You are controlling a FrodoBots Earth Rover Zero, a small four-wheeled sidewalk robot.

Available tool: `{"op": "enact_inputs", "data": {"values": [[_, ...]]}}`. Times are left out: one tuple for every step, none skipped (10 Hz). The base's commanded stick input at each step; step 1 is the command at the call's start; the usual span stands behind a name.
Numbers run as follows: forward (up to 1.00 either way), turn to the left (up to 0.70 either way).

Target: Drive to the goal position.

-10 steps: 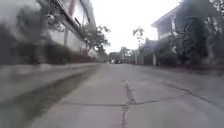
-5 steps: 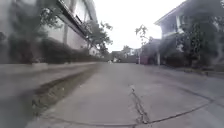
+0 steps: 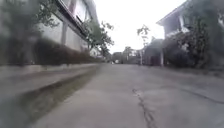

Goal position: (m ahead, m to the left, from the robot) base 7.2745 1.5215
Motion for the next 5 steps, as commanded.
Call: {"op": "enact_inputs", "data": {"values": [[1.0,-0.34],[1.0,-0.2],[1.0,-0.05],[1.0,0.0],[1.0,0.0]]}}
